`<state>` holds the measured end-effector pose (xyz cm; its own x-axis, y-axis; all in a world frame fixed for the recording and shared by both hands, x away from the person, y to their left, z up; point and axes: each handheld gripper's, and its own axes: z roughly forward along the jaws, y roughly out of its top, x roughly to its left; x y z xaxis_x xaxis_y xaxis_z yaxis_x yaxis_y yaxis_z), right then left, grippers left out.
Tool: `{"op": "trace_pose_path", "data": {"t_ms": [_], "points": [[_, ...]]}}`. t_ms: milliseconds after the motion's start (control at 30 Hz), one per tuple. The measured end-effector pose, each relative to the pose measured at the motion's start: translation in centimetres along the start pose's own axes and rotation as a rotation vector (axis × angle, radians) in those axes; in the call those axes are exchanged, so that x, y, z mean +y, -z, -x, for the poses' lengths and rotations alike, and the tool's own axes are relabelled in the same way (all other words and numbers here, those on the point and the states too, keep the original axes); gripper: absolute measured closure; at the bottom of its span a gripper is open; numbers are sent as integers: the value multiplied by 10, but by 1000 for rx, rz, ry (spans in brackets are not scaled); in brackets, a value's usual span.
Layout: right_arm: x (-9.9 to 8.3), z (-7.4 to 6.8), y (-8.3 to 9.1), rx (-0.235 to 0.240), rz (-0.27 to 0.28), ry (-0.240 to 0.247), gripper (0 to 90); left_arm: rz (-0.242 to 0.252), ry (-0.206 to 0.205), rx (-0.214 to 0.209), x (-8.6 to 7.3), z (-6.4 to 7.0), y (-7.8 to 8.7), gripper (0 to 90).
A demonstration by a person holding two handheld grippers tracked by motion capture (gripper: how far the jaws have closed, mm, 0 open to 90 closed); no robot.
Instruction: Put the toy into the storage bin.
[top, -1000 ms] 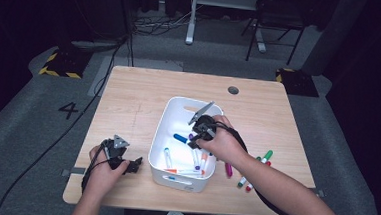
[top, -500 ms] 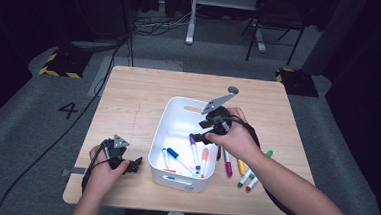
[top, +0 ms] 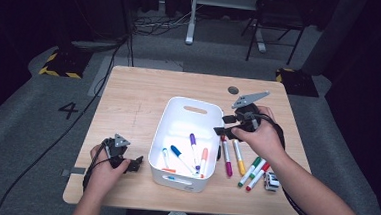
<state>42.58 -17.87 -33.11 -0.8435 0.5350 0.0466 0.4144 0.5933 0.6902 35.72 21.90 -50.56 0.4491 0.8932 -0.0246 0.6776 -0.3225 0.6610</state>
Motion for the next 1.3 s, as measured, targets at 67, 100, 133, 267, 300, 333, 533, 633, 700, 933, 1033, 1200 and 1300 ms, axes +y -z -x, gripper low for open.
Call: {"op": "trace_pose_path", "data": {"t_ms": [67,100,133,267,300,333,533,633,700,933,1033,1200,1300], "points": [[-7,6,4,-14,-7,-19,437,-1,-1,1,0,0,0,1],[-11,10,5,-19,-6,-21,439,-1,-2,1,0,0,0,1],[-14,13,6,-18,1,-31,445,-3,-1,-2,0,0,0,1],[-27,22,7,-33,-12,-62,462,-3,-1,-2,0,0,0,1],[-30,24,6,-35,-20,-65,467,-2,0,-2,0,0,0,1],[-33,26,5,-35,-26,-74,474,-3,0,-2,0,0,0,1],[-53,33,-8,-43,-78,-106,509,-4,-1,-2,0,0,0,1],[-65,37,-15,-52,-112,-118,516,-2,-1,-2,0,0,0,1],[-71,40,-19,-56,-126,-126,519,-3,0,-2,0,0,0,1],[-93,50,-32,-78,-172,-143,543,-3,-1,-2,0,0,0,1],[-100,53,-38,-78,-189,-157,560,-3,-1,-2,0,0,0,1],[-111,57,-50,-83,-227,-172,583,-3,-1,-2,0,0,0,1],[-115,60,-58,-78,-252,-197,611,-3,-1,-2,0,0,0,1]]}}
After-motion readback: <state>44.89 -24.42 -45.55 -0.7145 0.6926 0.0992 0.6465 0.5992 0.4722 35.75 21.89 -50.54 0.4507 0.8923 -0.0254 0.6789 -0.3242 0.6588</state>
